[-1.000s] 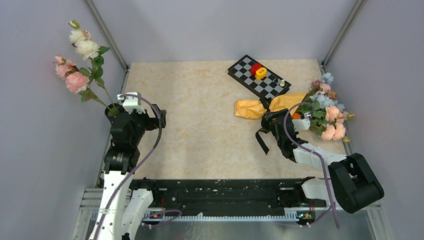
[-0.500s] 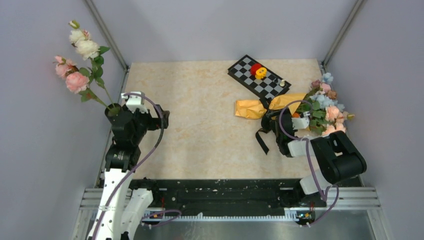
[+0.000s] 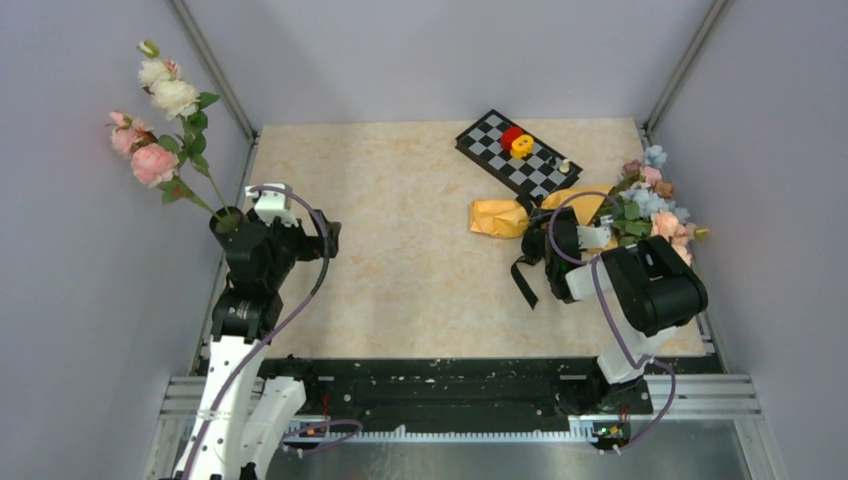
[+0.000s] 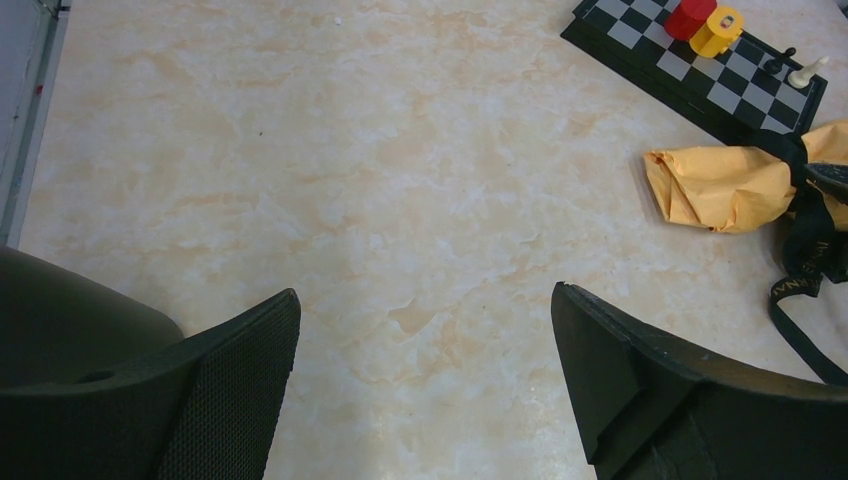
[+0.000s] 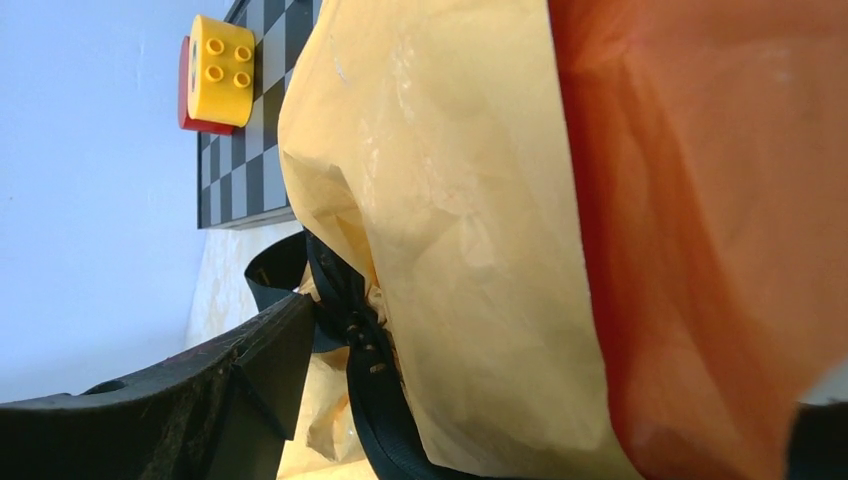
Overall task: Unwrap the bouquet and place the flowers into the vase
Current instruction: Pick up the fake flower at the center of the board.
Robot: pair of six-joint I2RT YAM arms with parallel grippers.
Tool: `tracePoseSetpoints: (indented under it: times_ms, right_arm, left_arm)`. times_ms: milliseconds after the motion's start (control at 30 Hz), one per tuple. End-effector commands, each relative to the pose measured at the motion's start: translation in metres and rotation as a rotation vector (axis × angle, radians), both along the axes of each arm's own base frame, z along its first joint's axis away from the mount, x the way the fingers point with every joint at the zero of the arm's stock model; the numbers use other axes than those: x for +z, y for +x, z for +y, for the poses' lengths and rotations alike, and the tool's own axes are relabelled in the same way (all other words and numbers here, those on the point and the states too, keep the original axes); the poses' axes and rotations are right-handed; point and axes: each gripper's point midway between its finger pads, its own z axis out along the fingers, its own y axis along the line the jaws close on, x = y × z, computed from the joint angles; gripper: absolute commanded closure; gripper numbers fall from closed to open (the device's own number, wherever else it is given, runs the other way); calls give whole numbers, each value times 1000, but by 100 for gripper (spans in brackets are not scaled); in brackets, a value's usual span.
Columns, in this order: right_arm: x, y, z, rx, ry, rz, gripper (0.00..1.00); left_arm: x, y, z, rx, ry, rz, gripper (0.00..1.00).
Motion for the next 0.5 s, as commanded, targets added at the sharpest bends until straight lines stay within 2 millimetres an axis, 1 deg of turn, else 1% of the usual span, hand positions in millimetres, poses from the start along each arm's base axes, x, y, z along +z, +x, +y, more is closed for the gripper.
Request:
tracePoseSetpoints:
  times_ms: [0, 100, 233, 400, 467]
  right_arm:
    - [-12, 4, -3, -17, -2, 30, 26]
    - [-15, 4, -6, -37, -4, 29, 34]
    - [-18, 1, -10, -55, -7, 26, 46]
    - [-15, 2, -18, -68, -18, 4, 57]
    - [-10, 3, -20, -63, -23, -19, 62]
  left_arm:
    - [11, 4, 5, 30, 16, -56, 1]
    - [11, 4, 7, 40, 19, -55, 1]
    - [10, 4, 4, 26, 18, -50, 1]
    - [9, 5, 3, 17, 19, -48, 1]
    - [9, 5, 2, 16, 18, -48, 1]
